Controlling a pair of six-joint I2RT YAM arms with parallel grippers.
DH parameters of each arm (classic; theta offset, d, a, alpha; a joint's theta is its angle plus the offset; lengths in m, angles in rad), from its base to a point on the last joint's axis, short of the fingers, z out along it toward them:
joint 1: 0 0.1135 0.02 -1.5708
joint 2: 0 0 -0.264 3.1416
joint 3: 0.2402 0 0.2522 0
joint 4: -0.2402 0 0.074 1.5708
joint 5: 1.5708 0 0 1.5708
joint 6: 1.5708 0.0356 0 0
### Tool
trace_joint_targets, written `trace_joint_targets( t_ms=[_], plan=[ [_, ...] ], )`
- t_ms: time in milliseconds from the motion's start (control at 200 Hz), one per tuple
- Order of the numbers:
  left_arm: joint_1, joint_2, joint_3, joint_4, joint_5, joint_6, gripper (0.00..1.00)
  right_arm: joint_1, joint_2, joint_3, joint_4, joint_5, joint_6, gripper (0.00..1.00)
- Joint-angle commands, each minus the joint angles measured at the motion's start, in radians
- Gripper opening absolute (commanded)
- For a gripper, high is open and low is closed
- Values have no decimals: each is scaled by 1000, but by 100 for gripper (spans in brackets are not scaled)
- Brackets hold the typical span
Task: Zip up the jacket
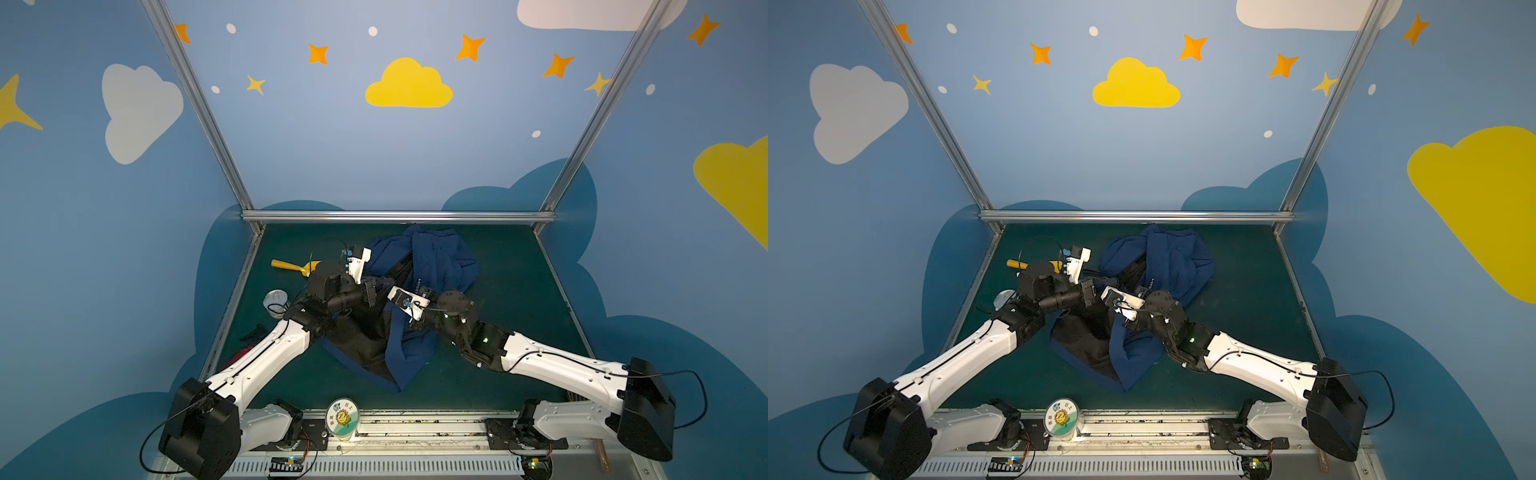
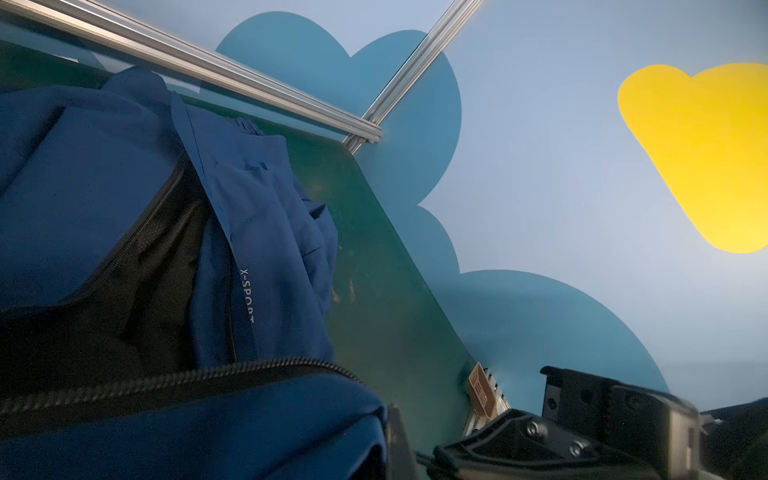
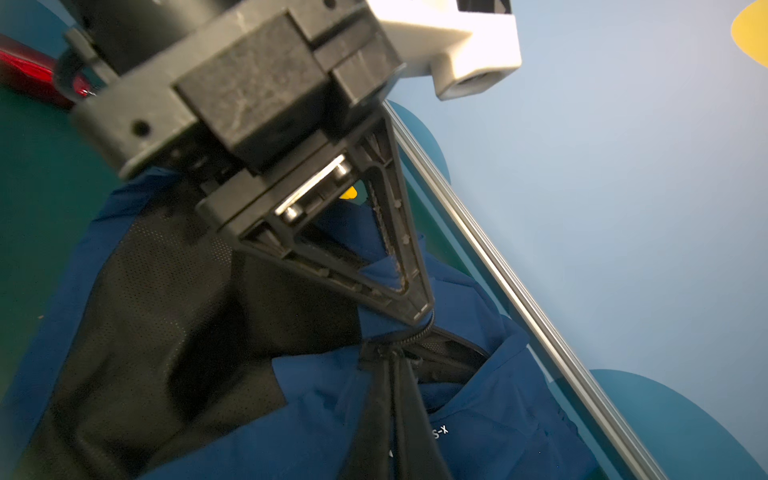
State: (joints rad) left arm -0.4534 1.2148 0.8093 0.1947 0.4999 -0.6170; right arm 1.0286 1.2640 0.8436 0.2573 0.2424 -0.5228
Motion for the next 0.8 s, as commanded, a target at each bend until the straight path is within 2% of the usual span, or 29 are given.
trace_joint_targets(
  t_ms=[0,250,561,796],
  plan=[
    [2,-32,-5,11,5,15,3,-8,9,32,10,-7,19,0],
    [2,-64,-9,-30,11,39,3,-23,5,41,10,7,47,0],
    [2,-98,3,-149,-29,103,3,-29,-45,79,-37,-68,89,0],
    [2,-102,17,-173,-27,116,3,-31,-61,89,-61,-70,100,0]
  ],
)
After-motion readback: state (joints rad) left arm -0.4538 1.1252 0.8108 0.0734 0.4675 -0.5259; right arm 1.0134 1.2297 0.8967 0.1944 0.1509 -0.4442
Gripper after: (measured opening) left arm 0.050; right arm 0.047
